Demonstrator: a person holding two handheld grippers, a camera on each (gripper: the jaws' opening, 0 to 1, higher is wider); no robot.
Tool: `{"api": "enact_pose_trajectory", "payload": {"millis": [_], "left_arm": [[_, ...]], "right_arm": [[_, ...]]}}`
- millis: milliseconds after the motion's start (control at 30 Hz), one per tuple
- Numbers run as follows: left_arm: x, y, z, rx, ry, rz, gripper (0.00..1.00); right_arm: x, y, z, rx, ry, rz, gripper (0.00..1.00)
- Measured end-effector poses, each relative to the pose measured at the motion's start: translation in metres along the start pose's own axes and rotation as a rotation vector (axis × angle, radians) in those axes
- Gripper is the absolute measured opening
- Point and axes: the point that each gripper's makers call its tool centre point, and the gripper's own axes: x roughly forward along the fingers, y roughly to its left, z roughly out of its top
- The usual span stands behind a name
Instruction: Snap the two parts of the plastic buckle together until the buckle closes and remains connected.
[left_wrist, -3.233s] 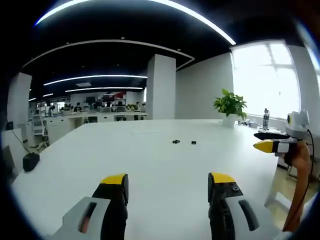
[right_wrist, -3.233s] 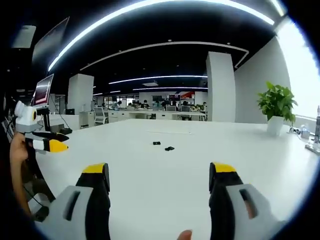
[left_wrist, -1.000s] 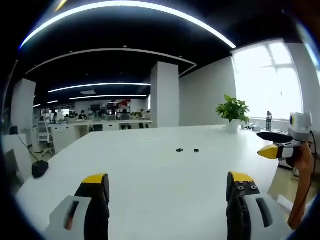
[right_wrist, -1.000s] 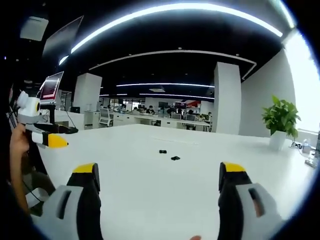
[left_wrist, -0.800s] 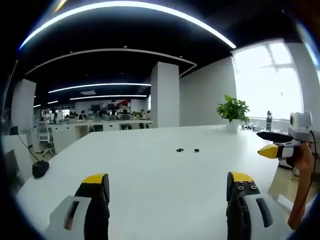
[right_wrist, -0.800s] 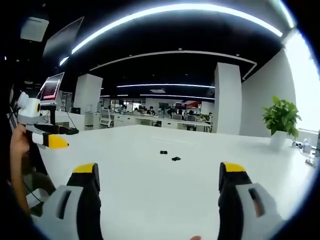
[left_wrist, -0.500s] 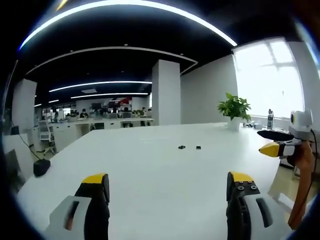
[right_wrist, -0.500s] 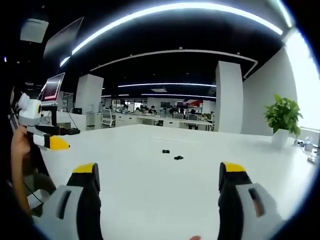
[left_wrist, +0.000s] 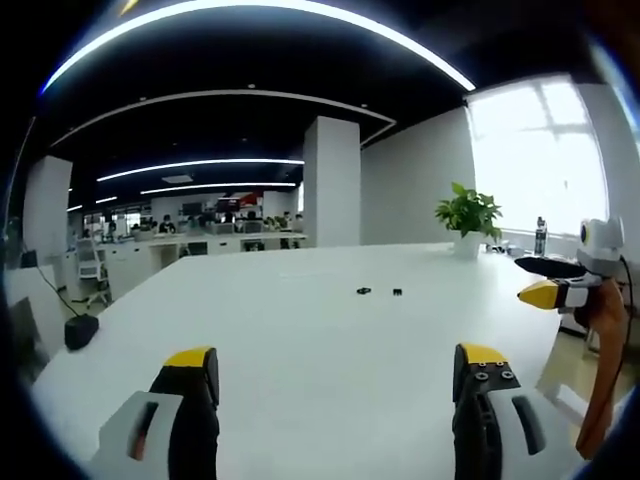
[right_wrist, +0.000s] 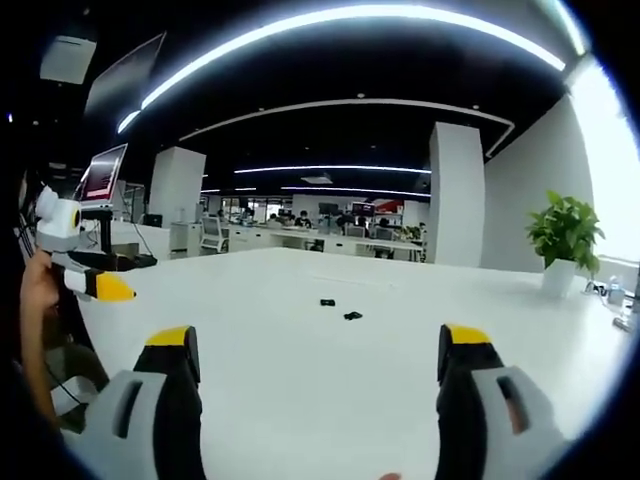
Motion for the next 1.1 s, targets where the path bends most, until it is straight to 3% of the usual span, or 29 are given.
{"api": "enact_pose_trajectory", "payload": {"millis": [300, 1100], "left_arm": [[0.002, 0.0, -0.002, -0.003, 0.005, -0.009, 0.99], [-0.004, 0.001, 0.004, -0.007, -0.016, -0.006, 0.99]], "right_arm": [[0.007, -0.004, -0.004, -0.011, 0.023, 0.008, 1.0], [-0.006, -0.003, 0.001, -0.03, 0.032, -0.012, 1.0]]}}
